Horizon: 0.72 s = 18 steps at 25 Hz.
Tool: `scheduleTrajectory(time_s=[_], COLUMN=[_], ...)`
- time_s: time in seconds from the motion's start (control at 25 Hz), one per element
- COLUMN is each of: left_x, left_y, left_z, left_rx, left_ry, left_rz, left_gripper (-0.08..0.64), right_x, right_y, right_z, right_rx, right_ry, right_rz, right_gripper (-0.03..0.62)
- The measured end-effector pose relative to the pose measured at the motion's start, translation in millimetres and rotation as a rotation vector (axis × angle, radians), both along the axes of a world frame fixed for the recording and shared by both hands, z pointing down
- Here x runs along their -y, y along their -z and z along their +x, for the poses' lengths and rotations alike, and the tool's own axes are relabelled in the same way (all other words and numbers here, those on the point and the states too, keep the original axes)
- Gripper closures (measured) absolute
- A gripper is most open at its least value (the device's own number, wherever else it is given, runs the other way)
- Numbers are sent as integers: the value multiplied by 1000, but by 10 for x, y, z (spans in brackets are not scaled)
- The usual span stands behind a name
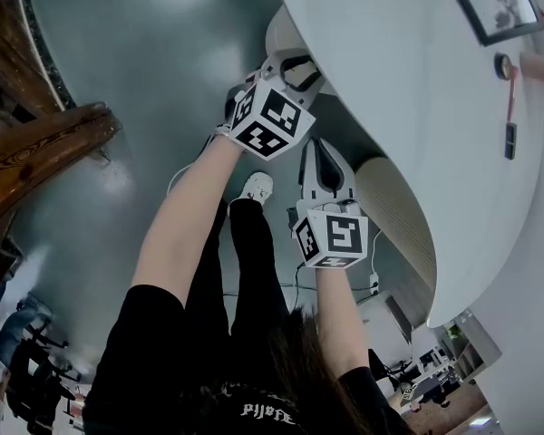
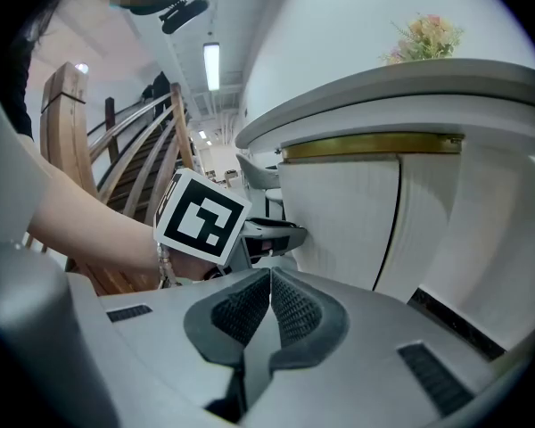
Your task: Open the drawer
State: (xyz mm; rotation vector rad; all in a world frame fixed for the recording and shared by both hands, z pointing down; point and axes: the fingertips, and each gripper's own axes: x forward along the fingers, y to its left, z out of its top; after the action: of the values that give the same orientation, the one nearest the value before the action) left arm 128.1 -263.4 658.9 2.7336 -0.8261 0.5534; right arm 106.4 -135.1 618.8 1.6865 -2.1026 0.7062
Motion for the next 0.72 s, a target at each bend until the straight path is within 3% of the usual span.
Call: scheduleTrajectory(time_s=[0.2, 0.72], left_x=[-39, -224], left_y=[0, -4], left_z=[-74, -272], left_rx=[-27, 7], left_ry=[20, 5], left_rz=[-9, -17], left_gripper=[442, 442], right_x=[-25, -31], right_y=[18, 87], right_z=[-11, -35], right_rx=[7, 19], right_ry=[-8, -42], right_rz=[0, 4], right_gripper=[565, 565])
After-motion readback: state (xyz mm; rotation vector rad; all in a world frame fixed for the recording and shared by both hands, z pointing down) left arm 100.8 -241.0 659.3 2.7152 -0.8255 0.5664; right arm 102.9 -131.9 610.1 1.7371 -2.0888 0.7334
